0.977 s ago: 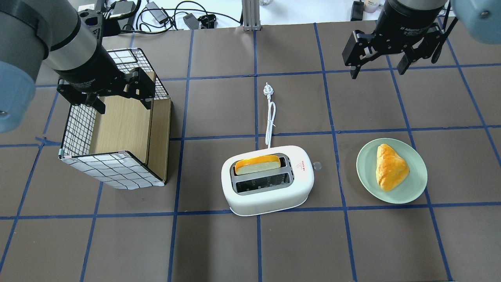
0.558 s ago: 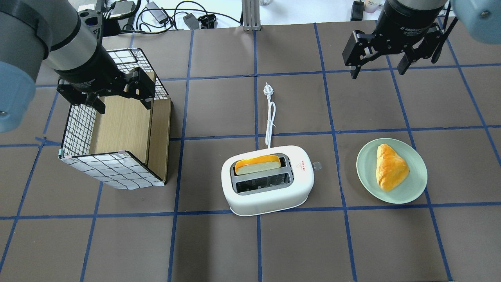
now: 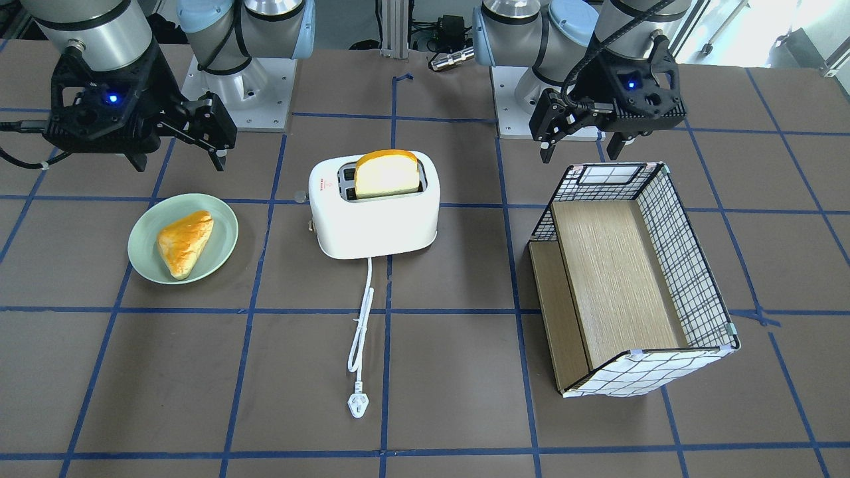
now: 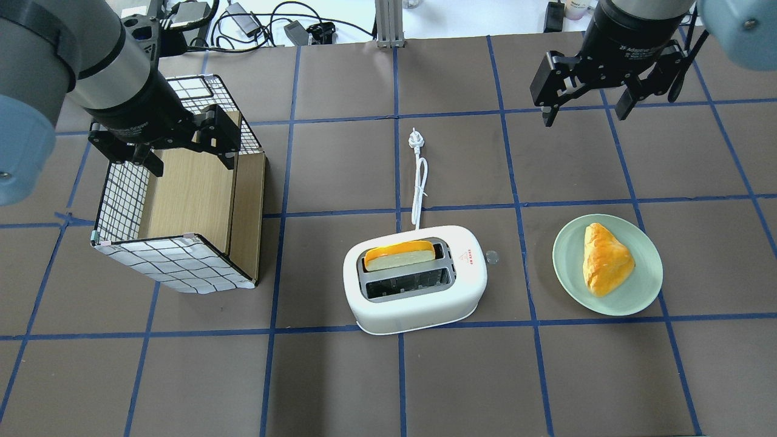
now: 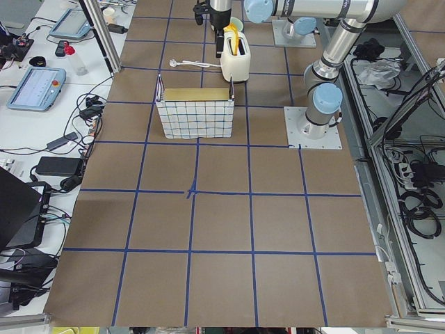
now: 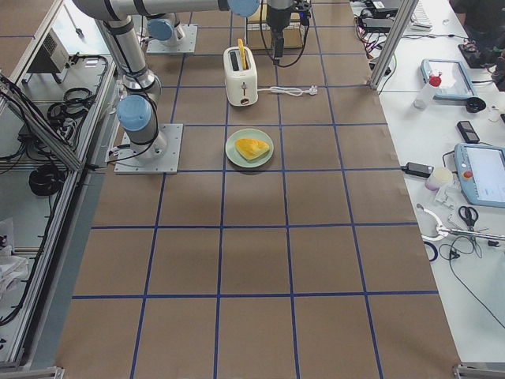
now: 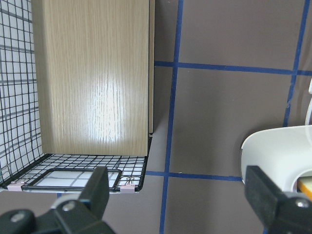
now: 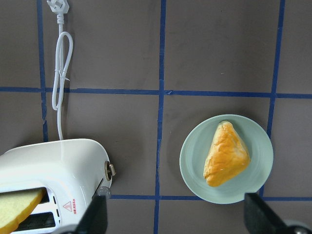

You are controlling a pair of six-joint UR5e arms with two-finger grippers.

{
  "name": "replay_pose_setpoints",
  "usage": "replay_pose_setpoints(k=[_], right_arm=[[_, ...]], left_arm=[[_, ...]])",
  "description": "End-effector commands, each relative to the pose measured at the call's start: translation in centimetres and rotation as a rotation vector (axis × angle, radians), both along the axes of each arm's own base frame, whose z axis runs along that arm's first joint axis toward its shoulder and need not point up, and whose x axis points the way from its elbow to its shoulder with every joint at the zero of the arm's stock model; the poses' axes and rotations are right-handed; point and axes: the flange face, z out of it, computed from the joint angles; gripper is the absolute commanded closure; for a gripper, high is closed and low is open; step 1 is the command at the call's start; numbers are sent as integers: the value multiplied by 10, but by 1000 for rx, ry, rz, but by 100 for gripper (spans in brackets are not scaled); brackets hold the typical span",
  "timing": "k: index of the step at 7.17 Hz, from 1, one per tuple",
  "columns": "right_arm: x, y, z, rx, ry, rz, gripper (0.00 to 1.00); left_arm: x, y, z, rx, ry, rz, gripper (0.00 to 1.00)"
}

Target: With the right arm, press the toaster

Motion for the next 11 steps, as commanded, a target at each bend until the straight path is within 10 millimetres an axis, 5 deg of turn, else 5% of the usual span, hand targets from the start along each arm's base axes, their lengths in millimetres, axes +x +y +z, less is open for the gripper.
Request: replay_pose_setpoints(k=[1,4,8,11], right_arm=[[0,4,-2,25,-1,0,0],[3,7,-8,39,-20,-19,0],[13,21,-48,170,-149,-85,7],[16,43,-93,343,-182,-77,95]], left_arm=[[0,0,0,0,0,0,0],[0,0,-1,1,0,0,0],[0,0,-1,3,0,0,0],[0,0,-1,1,0,0,0]])
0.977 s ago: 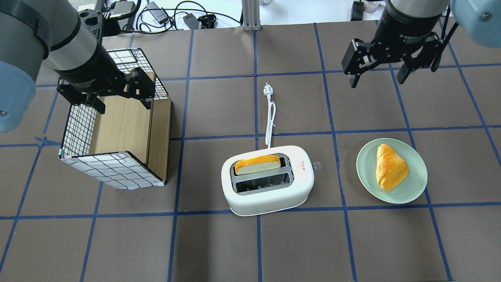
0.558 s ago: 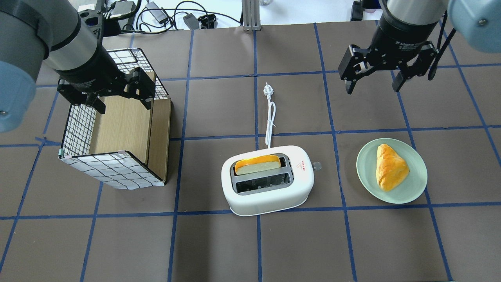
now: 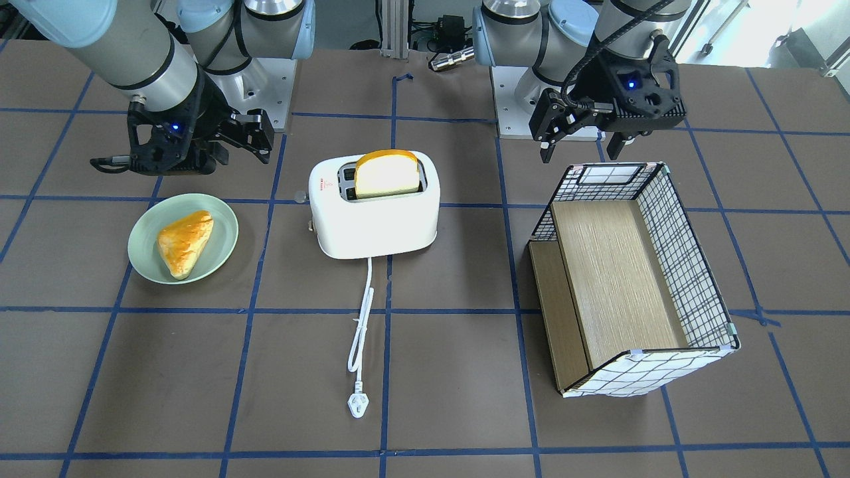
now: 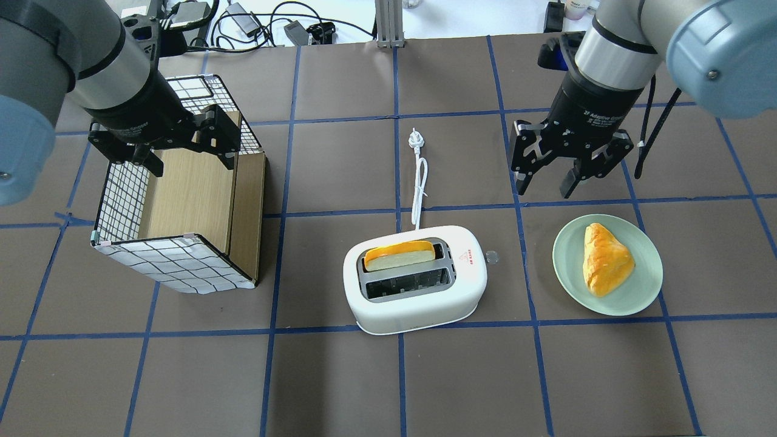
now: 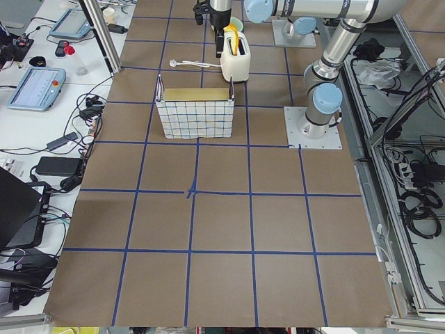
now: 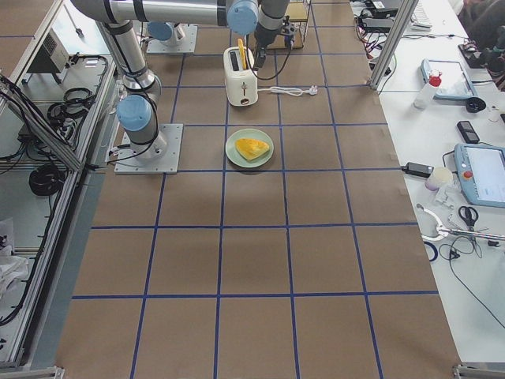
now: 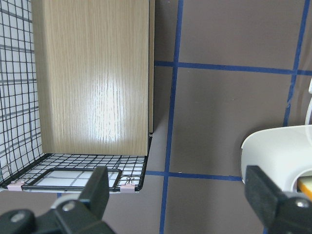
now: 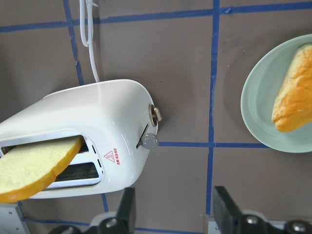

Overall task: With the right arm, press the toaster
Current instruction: 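Lower the right gripper toward the lever on the toaster's side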

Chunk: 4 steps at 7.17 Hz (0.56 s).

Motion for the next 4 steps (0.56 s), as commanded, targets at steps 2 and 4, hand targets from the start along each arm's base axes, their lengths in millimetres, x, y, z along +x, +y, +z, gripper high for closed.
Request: replay_pose_setpoints(k=[2,4], right_arm=[[3,21,-34,139,-11,-3,100],[6,31,-67,170,-47,-17,100]], left_arm=[[0,0,0,-1,0,0,0],[0,0,0,-1,0,0,0]])
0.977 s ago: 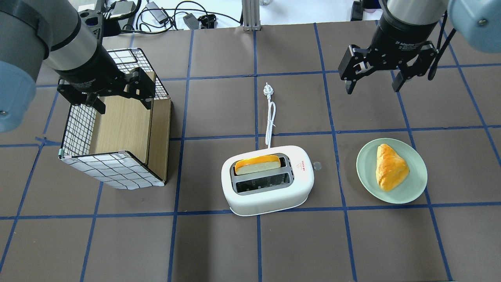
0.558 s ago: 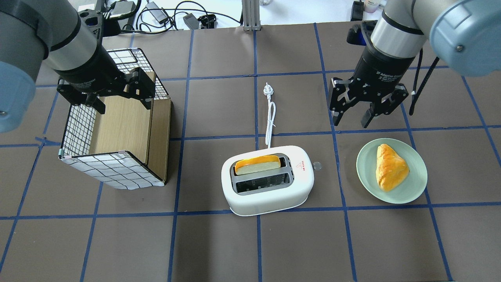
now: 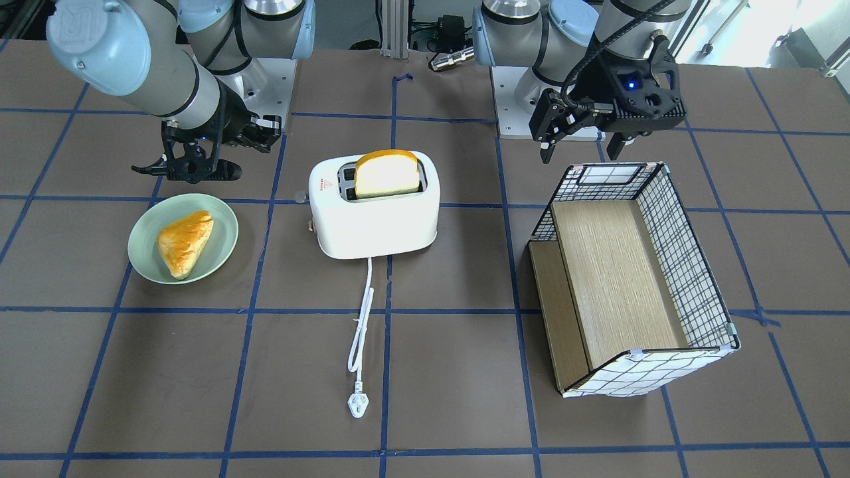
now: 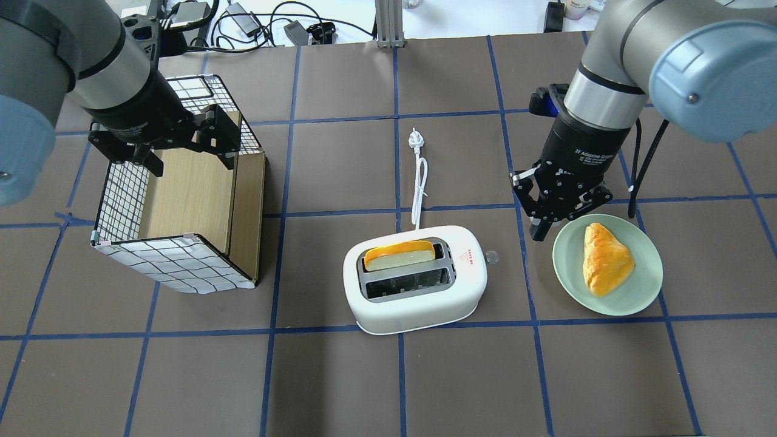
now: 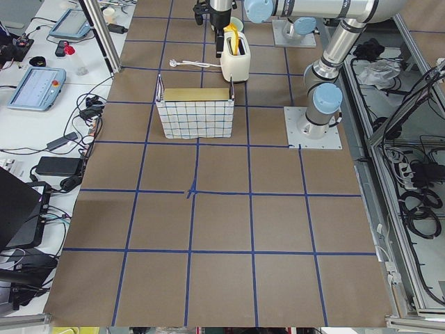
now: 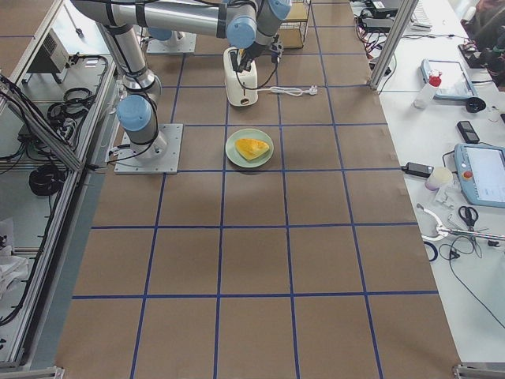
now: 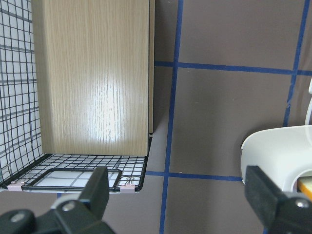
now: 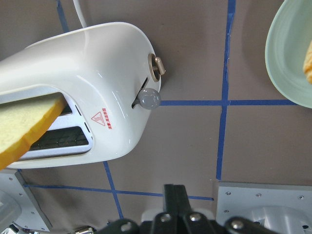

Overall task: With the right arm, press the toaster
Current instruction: 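Lower the right gripper toward the lever on the toaster's side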

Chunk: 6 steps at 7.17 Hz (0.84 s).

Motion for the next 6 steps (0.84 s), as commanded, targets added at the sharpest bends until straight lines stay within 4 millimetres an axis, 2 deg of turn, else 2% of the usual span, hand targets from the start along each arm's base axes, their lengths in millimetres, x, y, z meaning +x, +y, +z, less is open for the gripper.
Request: replay_pose_setpoints(k=[1,2,6], right_arm=[[7,6,-34,-13,-75,-28,100],[11,4,-38,-38,-117,-45,100],[7,-14,-39,-137,-116,-59,100]], left_arm=[[0,0,0,1,0,0,0],[0,0,0,-1,0,0,0],[0,0,0,-1,0,0,0]])
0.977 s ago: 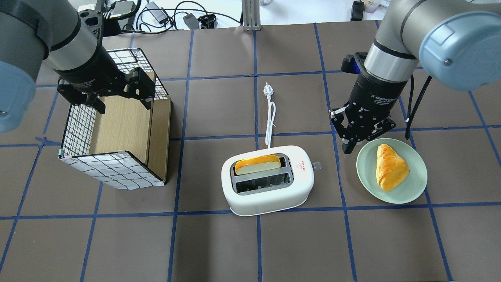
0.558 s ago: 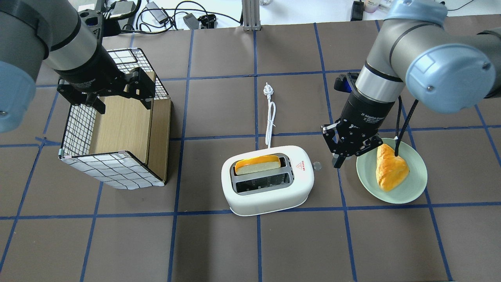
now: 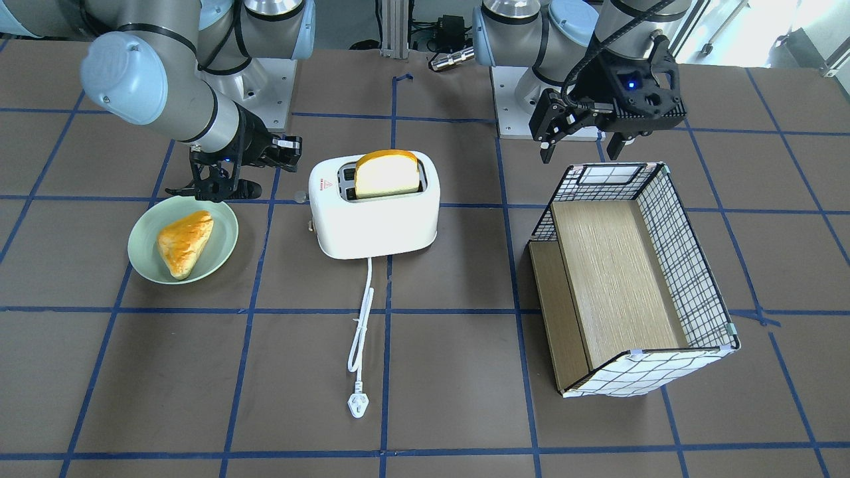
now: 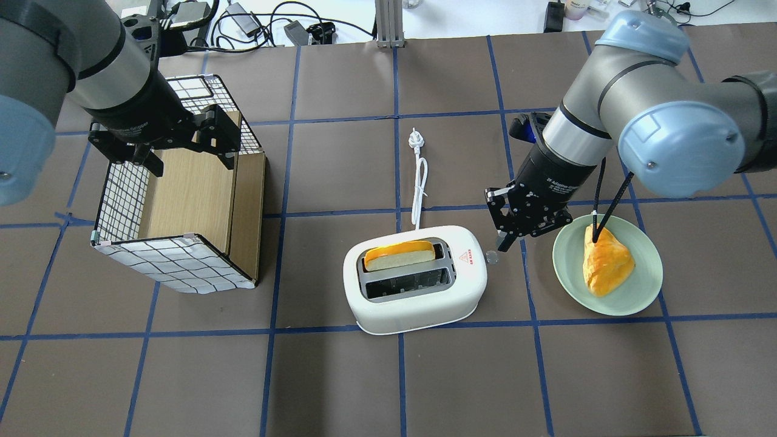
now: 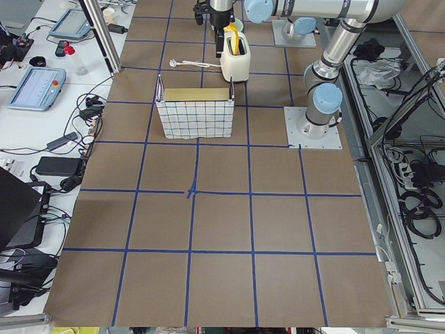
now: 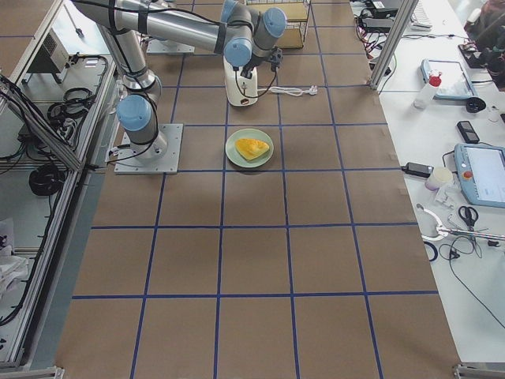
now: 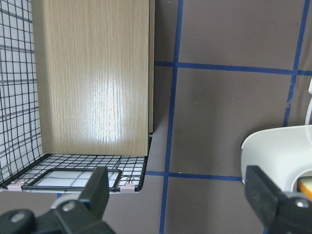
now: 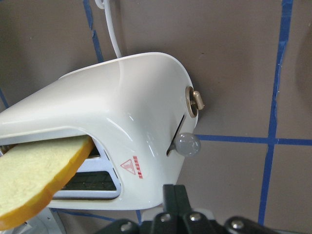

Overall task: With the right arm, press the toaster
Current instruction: 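Lower the right gripper toward the lever on the toaster's side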

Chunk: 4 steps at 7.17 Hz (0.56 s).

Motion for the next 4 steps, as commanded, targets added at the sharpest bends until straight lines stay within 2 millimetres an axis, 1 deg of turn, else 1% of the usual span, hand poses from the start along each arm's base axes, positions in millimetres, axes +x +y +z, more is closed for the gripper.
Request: replay_pose_setpoints(k=[1,3,4], right_arm=[[-1,-11,-10,-34,2,-12,100],[-1,0,-40,-7,-1,-11,100],[-1,6,-56,-21,-1,-9,100]], left_arm=[[0,0,0,1,0,0,0],[0,0,0,0,0,0,0],[0,0,0,1,0,0,0]])
